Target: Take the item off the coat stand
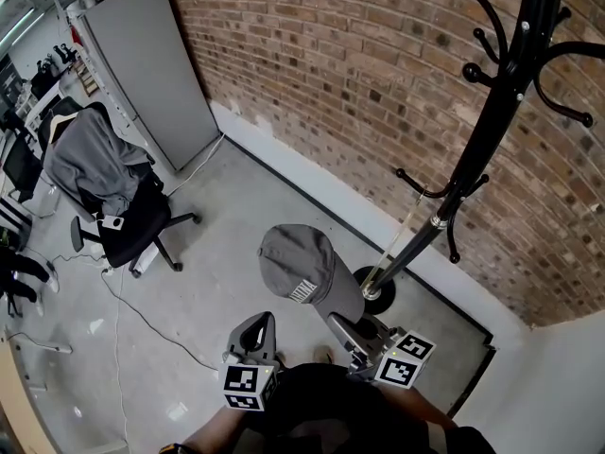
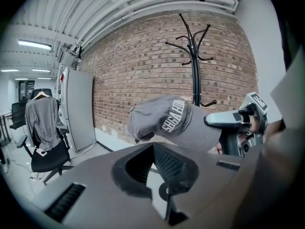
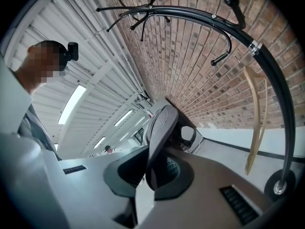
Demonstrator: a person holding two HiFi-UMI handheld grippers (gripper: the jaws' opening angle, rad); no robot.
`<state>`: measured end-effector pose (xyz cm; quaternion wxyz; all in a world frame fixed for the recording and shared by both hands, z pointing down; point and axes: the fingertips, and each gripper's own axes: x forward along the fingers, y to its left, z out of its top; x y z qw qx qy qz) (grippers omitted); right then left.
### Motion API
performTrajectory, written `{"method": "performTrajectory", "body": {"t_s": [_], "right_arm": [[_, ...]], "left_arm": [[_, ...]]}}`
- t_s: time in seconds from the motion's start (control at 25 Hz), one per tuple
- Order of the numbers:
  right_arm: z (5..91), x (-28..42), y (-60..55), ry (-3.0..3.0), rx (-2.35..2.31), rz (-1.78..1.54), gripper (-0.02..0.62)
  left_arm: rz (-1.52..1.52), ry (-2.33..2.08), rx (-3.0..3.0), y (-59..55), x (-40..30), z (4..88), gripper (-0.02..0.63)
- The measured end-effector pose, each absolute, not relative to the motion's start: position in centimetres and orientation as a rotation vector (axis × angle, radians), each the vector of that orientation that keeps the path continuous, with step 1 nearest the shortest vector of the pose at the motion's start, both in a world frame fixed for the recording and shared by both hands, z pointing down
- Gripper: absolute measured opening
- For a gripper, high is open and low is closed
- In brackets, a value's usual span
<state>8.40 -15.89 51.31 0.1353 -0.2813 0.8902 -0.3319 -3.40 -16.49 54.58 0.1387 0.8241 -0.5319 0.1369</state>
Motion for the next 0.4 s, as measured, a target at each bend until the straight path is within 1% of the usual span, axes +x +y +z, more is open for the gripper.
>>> {"method": "performTrajectory", "body": {"t_s": [0.4], "right_arm": [[51.24, 9.09, -15.92, 2.561, -0.838, -0.958, 0.031]], "left_arm": [[0.392, -1.532, 2.381, -16.67, -3.02, 54.59, 0.032]]}}
